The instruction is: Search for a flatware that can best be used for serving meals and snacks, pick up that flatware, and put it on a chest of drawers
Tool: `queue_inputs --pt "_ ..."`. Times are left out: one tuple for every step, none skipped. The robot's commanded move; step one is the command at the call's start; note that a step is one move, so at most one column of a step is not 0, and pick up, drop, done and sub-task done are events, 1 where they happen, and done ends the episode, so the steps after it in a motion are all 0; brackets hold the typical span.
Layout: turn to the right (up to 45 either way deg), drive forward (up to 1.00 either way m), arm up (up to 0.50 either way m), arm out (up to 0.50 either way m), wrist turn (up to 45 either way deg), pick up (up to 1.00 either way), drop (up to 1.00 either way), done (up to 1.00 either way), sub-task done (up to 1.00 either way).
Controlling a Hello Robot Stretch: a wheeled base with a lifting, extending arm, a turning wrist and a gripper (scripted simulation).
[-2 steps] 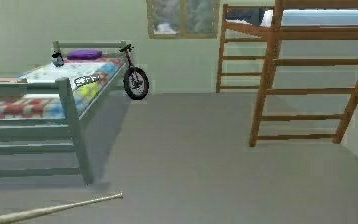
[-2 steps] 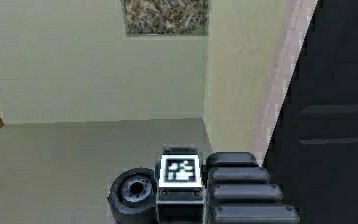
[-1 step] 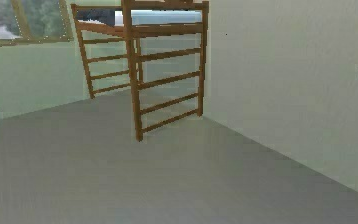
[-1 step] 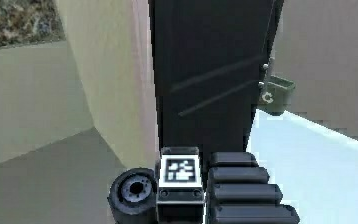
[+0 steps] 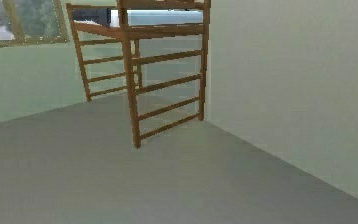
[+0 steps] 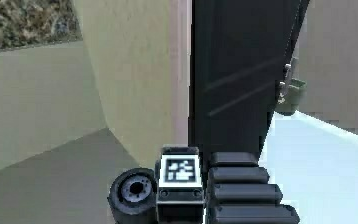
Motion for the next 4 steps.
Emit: queue_inputs --pt "-45.0 0.0 0.0 0.0 0.0 0.0 0.0 0.0 0.0" --pt "-45.0 0.0 0.0 0.0 0.0 0.0 0.0 0.0 0.0" --pt "-21.0 0.0 0.0 0.0 0.0 0.0 0.0 0.0 0.0" --pt "0.0 1.0 0.0 0.0 0.0 0.0 0.0 0.0 0.0"
